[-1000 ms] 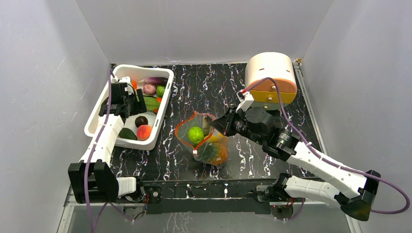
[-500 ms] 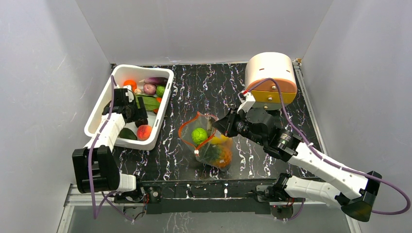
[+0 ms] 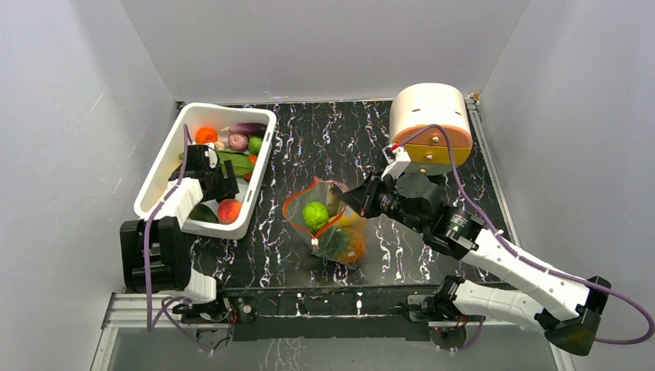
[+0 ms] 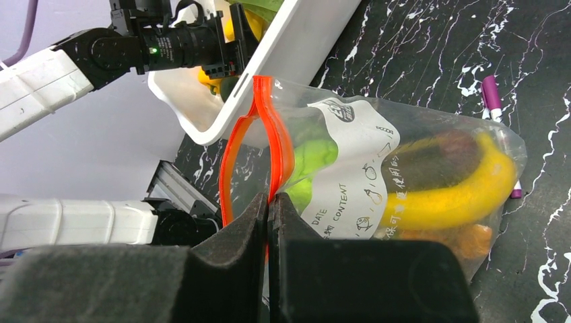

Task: Place the food in the zip-top bag and seal the zipper
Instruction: Pick up the fake fruit from the bin.

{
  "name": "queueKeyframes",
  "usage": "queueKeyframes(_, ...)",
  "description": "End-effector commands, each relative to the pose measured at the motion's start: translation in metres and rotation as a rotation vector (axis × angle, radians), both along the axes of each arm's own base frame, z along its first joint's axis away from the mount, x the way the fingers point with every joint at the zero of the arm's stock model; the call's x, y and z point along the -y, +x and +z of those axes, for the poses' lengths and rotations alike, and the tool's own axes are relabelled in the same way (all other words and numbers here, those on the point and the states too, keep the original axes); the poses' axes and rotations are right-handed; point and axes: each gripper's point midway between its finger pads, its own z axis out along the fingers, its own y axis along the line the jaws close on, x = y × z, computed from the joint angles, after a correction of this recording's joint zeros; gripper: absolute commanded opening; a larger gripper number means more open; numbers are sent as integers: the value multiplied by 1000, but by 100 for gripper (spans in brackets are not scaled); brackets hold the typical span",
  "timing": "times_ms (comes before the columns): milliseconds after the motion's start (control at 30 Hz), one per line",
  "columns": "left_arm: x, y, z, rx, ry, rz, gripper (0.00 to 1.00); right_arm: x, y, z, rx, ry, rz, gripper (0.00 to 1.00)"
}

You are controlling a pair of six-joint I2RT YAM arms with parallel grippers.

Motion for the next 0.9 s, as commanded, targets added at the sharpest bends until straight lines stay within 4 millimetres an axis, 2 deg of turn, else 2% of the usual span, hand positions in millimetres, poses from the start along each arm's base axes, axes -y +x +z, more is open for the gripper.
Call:
queueKeyframes(0, -3, 2, -1, -2, 1, 10, 76, 5, 3, 53, 102, 127, -26, 0)
queueKeyframes(333, 1, 3, -11, -22, -20, -4, 74, 6, 2, 56, 96, 137, -31, 0)
queueKeyframes(567, 6, 5, -8, -18, -38, -42, 57, 7, 1, 57, 96, 139, -30, 0)
queueKeyframes(867, 9, 5, 9, 32, -43, -60, 48, 4, 1, 56, 91, 137, -23, 0)
